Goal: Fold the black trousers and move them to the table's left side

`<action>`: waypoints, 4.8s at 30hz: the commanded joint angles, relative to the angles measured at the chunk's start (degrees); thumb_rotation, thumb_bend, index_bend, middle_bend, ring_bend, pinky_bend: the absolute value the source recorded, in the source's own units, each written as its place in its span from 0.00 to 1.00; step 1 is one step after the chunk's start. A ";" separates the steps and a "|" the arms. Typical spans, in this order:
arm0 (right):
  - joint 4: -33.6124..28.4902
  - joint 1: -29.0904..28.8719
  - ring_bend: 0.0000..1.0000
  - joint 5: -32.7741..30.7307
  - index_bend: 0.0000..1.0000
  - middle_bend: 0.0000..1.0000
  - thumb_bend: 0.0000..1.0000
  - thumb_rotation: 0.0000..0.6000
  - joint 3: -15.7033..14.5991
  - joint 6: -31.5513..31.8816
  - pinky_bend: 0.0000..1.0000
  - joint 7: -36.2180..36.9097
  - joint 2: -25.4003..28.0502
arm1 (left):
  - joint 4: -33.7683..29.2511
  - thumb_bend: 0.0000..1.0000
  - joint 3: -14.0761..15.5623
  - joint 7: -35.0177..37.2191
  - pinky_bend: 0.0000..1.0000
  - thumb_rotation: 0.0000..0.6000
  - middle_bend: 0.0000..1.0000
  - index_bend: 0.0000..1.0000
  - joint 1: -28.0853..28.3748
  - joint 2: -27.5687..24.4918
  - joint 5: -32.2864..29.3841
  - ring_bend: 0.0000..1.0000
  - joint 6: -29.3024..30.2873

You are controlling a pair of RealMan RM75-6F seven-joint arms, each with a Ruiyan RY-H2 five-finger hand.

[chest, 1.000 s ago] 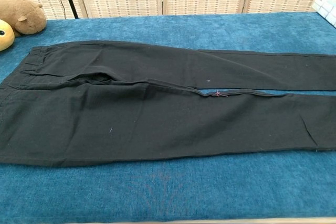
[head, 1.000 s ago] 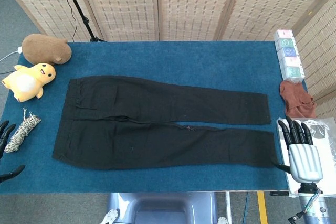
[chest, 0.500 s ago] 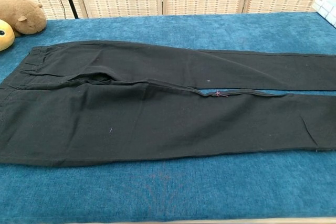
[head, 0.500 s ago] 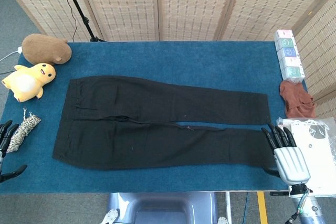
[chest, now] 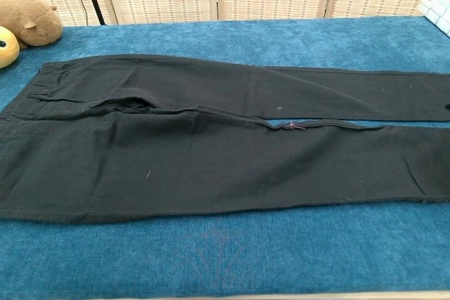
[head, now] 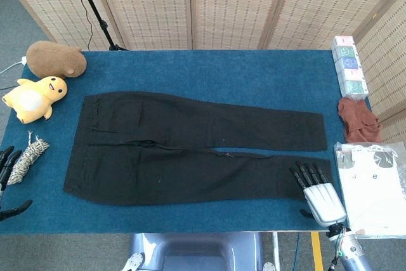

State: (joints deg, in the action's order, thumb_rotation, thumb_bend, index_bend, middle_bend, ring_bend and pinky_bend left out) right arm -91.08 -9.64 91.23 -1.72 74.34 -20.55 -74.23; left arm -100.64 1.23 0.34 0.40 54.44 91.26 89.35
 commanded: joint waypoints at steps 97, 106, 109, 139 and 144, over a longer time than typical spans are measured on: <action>28.76 -2.29 0.29 -2.13 0.59 0.43 0.63 1.00 2.35 3.36 0.43 11.62 -16.47 | 6.68 0.00 2.13 3.60 0.08 1.00 0.00 0.00 2.45 2.18 3.97 0.00 -4.87; 28.30 -2.34 0.29 -2.17 0.59 0.43 0.63 1.00 2.28 3.37 0.43 11.96 -16.31 | 23.85 0.00 4.80 6.33 0.10 1.00 0.00 0.00 6.99 11.02 12.64 0.00 -8.45; 28.03 -2.33 0.29 -2.47 0.59 0.43 0.64 1.00 2.38 3.17 0.43 12.16 -16.12 | 29.40 0.00 5.46 7.01 0.10 1.00 0.00 0.00 7.92 14.30 13.97 0.00 -9.26; 25.81 -2.48 0.29 -4.31 0.59 0.43 0.64 1.00 3.07 2.12 0.43 13.63 -14.68 | 57.93 0.15 5.75 16.94 0.21 1.00 0.14 0.06 12.31 33.40 9.83 0.09 -11.63; 25.75 -2.54 0.29 -4.38 0.59 0.43 0.64 1.00 3.04 1.95 0.43 13.71 -14.63 | 59.23 0.15 5.99 16.96 0.21 1.00 0.15 0.06 12.73 34.51 9.16 0.10 -12.32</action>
State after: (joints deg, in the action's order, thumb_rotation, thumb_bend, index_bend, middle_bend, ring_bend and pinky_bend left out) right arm -65.34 -12.17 86.84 1.32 76.29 -6.84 -88.85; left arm -41.52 7.19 17.33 13.02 88.82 100.53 77.12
